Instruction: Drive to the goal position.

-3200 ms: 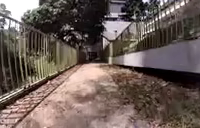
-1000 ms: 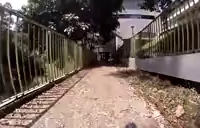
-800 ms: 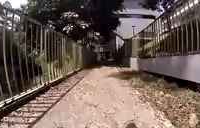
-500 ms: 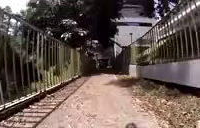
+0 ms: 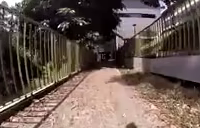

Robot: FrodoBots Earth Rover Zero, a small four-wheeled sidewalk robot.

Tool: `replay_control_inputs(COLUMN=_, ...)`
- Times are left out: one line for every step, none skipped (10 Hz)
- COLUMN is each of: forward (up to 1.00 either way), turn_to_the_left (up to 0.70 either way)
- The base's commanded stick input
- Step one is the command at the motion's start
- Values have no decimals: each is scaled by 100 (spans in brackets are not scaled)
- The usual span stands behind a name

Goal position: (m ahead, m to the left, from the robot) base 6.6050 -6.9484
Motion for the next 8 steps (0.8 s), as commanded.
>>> replay_control_inputs(forward=100, turn_to_the_left=-16)
replay_control_inputs(forward=100, turn_to_the_left=-35)
replay_control_inputs(forward=100, turn_to_the_left=-26)
replay_control_inputs(forward=100, turn_to_the_left=-5)
replay_control_inputs(forward=100, turn_to_the_left=0)
replay_control_inputs(forward=100, turn_to_the_left=0)
replay_control_inputs(forward=100, turn_to_the_left=0)
replay_control_inputs(forward=100, turn_to_the_left=0)
